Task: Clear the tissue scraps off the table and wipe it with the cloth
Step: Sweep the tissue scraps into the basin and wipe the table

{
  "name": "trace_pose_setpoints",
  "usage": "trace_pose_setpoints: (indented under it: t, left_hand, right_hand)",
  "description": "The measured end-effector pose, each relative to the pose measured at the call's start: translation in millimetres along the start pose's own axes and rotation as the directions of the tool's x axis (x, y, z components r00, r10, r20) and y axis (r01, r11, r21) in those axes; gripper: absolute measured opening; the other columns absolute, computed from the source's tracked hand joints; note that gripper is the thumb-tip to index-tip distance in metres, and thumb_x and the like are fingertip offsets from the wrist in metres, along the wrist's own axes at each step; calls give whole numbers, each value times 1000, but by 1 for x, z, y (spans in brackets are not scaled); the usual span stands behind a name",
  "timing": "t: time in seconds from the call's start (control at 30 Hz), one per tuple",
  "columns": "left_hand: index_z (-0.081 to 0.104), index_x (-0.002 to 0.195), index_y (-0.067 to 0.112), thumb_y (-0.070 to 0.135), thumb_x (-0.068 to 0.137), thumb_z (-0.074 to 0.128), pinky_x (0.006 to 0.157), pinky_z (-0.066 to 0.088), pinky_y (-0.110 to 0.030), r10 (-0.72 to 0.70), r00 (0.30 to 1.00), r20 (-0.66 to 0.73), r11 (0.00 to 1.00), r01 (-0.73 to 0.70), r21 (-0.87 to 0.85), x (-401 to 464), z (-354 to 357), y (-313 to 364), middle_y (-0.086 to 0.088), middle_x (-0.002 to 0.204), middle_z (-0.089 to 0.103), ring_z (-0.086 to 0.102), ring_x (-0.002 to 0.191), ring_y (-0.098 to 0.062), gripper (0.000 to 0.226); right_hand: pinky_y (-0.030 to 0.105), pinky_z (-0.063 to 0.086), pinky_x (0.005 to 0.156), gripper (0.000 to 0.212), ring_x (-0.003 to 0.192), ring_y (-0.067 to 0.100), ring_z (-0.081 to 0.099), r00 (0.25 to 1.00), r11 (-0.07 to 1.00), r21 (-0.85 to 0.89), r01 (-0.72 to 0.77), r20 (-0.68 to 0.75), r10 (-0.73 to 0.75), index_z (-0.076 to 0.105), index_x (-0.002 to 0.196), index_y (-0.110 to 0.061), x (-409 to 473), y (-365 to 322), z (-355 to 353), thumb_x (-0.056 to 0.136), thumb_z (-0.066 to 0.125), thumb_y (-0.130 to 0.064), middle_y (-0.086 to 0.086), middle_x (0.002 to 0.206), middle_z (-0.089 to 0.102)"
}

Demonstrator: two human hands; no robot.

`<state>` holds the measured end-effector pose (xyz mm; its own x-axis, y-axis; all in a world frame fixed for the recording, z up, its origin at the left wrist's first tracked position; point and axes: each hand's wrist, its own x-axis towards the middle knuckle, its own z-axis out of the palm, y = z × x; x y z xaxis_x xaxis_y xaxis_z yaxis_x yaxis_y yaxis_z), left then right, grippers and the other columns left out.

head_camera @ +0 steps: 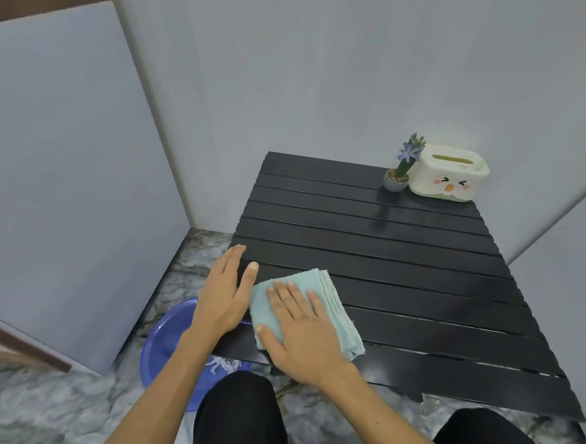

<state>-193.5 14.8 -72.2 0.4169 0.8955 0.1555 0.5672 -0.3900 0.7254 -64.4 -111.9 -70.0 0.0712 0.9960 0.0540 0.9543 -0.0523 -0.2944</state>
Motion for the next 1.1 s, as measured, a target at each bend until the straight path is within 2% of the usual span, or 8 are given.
trace_pose_setpoints:
  t: [0.17, 0.23, 0.4, 0.53, 0.67, 0.8, 1.0, 1.1]
  left_hand:
    - [35, 149, 21, 60, 95, 26, 114, 21, -28, -15, 1000, -13, 1000, 15, -1, 0, 0, 0, 5, 156, 35, 26, 144, -10, 67]
    - [35, 149, 22, 58, 97, 28, 115, 22, -30, -1, 1000, -9, 1000, 1, 10, -1, 0, 1, 5, 156, 35, 26, 144, -10, 64]
    - [36, 149, 20, 58, 97, 29, 115, 20, -29, 60, 997, 41, 993, -64, 96, -1, 1, -1, 3, 156, 35, 26, 143, -12, 65]
    - [38, 148, 17, 63, 94, 26, 118, 22, -39, 149, 984, 101, 964, -167, 205, -1, 1, -5, 1, 155, 36, 27, 144, -15, 72]
    - [39, 148, 18, 64, 95, 24, 119, 20, -42, 184, 973, 138, 933, -217, 288, -4, 0, -7, 1, 155, 36, 26, 145, -16, 72]
    - [37, 148, 20, 65, 94, 23, 117, 21, -50, 189, 965, 184, 906, -244, 347, -10, 3, -5, 2, 155, 35, 25, 145, -17, 72]
    - [39, 148, 17, 67, 91, 23, 118, 18, -49, 186, 963, 194, 903, -245, 352, -18, 11, 10, 0, 155, 35, 25, 145, -20, 77]
    - [40, 147, 16, 67, 90, 24, 119, 17, -50, 197, 962, 191, 900, -255, 354, -20, 18, 20, -1, 155, 36, 26, 145, -22, 78]
  right_hand:
    - [42, -10, 117, 69, 149, 18, -8, 994, 994, 34, -100, -49, 102, 10, 155, -11, 6, -22, 10, 98, 12, -51, 4, 163, 4]
    - [42, -11, 116, 68, 149, 17, -9, 997, 997, 51, -66, -46, 68, 10, 155, -12, 1, -22, 12, 99, 14, -50, 3, 163, 3]
    - [47, -3, 115, 68, 150, 19, 6, 994, 999, 29, -24, -105, 27, 23, 154, -18, -15, -10, 8, 97, 27, -55, -2, 162, 16]
    - [48, 1, 113, 70, 149, 22, 12, 989, 996, 12, -92, -117, 93, 28, 152, -16, -27, -4, 7, 95, 30, -57, 2, 160, 22]
    - [48, 3, 113, 73, 148, 23, 14, 979, 986, -19, -168, -117, 164, 29, 152, -15, -39, 12, 2, 94, 29, -59, 3, 159, 23]
    - [47, 1, 115, 75, 149, 23, 9, 962, 969, -7, -247, -127, 244, 27, 153, -19, -51, 36, -7, 92, 29, -62, 1, 161, 20]
    - [44, -5, 118, 78, 150, 17, -5, 929, 931, -31, -364, -90, 360, 13, 155, -26, -75, 78, -29, 89, 19, -65, -6, 163, 4]
    - [44, -5, 120, 79, 150, 17, -7, 906, 907, -41, -419, -89, 415, 10, 155, -27, -88, 100, -39, 87, 13, -67, -7, 163, 2]
